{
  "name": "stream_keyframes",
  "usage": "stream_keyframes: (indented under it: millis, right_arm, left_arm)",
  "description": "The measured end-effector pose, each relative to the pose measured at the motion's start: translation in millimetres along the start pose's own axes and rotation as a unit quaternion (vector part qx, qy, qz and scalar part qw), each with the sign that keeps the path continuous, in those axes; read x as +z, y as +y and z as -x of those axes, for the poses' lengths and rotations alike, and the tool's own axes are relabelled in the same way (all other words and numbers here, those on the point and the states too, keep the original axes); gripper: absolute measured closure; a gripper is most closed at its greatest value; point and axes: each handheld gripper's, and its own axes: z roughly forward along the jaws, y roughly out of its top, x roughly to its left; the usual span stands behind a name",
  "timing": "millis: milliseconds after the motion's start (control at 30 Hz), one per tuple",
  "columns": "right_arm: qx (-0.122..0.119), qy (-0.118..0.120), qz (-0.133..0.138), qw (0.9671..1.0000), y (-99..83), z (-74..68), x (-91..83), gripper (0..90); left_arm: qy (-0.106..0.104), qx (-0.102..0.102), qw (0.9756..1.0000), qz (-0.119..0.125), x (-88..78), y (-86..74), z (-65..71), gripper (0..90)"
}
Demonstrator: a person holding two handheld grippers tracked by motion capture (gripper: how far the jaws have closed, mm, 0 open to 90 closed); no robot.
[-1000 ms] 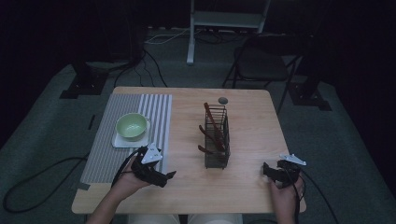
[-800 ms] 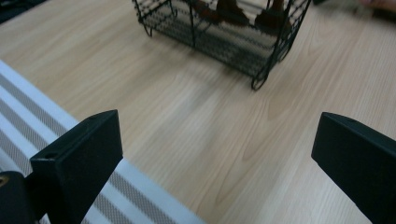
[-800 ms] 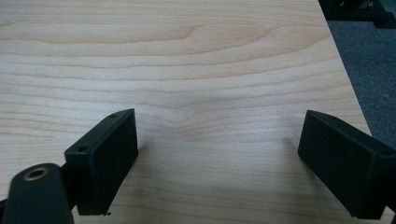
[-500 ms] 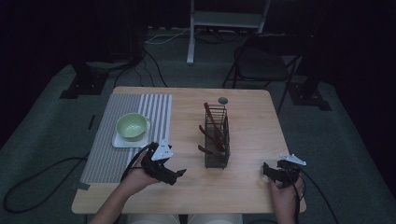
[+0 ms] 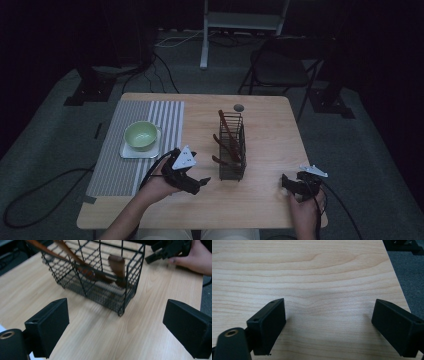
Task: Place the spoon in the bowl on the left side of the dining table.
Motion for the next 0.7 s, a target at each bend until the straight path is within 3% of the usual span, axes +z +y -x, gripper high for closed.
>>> stream_keyframes:
  millis: [167, 300, 367, 400, 700]
  right_arm:
    - [0.0, 0.0, 0.0, 1.0, 0.0, 0.0, 0.0, 11.4]
    - [0.0, 0.0, 0.0, 1.0, 0.0, 0.0, -0.1, 11.4]
    - [0.0, 0.0, 0.0, 1.0, 0.0, 0.0, 0.0, 11.4]
    - [0.0, 0.0, 0.0, 1.0, 0.0, 0.0, 0.0, 11.4]
    - [0.0, 0.0, 0.0, 1.0, 0.0, 0.0, -0.1, 11.4]
  left_arm:
    - [-0.002, 0.0, 1.0, 0.001, 6.5, 5.1, -0.1, 13.7]
    - [-0.006, -0.001, 0.9998, 0.02, 9.5, 7.0, -0.7, 22.9]
    - [-0.001, -0.004, 0.9997, 0.026, 11.0, 8.0, -0.5, 23.3]
    - [-0.002, -0.005, 0.9994, 0.033, 11.2, 9.4, -0.5, 30.1]
    - [-0.003, 0.004, 0.9996, 0.028, 14.6, 16.6, -2.7, 39.9]
